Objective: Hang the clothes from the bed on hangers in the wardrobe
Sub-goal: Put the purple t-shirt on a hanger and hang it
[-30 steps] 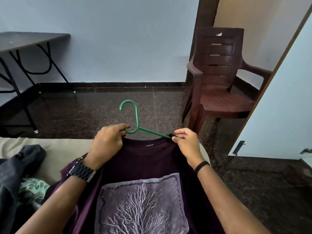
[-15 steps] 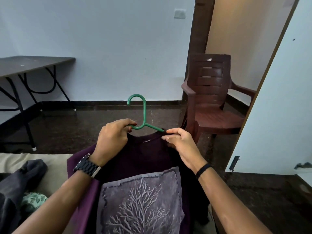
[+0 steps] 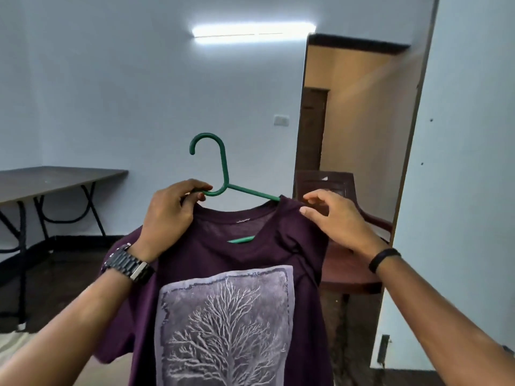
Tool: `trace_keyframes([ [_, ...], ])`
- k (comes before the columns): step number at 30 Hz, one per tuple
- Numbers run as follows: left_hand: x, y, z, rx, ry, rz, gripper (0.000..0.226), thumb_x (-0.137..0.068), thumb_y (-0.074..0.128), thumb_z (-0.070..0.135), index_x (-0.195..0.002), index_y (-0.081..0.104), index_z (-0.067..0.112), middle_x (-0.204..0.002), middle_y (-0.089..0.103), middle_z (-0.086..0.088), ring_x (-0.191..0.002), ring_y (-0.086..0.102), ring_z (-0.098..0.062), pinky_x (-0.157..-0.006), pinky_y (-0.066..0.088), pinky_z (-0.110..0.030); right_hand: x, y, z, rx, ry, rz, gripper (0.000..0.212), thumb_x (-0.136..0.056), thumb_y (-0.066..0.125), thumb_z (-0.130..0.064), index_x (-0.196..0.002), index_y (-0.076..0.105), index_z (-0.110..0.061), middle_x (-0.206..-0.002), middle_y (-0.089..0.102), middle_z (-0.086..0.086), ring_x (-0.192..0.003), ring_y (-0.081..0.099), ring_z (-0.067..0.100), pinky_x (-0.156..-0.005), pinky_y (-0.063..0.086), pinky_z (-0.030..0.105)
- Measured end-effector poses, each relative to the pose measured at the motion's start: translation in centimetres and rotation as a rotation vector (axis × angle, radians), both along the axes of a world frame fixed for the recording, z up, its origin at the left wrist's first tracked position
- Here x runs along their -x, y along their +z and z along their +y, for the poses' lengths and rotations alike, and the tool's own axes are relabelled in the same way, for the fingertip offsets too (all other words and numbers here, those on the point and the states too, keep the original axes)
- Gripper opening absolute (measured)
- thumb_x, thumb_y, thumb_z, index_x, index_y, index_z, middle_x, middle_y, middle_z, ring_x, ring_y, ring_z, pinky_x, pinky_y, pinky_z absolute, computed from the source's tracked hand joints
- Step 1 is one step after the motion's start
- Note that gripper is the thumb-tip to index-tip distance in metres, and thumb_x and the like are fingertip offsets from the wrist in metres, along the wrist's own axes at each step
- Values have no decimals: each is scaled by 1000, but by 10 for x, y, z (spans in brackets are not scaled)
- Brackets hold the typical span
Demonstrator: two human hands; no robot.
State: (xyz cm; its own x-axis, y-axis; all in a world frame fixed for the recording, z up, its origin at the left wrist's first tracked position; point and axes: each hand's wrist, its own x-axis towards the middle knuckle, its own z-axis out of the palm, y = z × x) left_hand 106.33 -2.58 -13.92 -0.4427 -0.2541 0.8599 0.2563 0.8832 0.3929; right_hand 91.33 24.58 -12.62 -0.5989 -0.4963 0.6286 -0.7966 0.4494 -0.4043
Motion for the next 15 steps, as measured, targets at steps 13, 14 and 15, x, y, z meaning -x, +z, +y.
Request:
trace_keyframes([
  [13,-2,31,-24,34,-40,-47,22,-91,65,25,-79,60,43,-73,63,17,-59,55,-4,-60,40,-16,-10,69,12,40,107,174,21,-93,60,-27,-84,68,-11,-79,67,0,-76,60,15,-71,43,26],
  [14,-4,25,-28,48,-28,-78,22,-91,64,25,-77,60,42,-73,63,17,-60,56,-5,-61,41,-16,-10,70,14,51,101,196,20,-93,60,-27,-84,68,-11,-80,68,0,-76,60,15,-72,43,27],
  [15,-5,19,-31,55,-24,-107,21,-92,62,26,-78,61,41,-74,64,17,-62,57,-6,-63,42,-18,-11,71,15,65,96,211,19,-93,61,-28,-85,69,-12,-80,68,-1,-76,59,12,-72,43,26],
])
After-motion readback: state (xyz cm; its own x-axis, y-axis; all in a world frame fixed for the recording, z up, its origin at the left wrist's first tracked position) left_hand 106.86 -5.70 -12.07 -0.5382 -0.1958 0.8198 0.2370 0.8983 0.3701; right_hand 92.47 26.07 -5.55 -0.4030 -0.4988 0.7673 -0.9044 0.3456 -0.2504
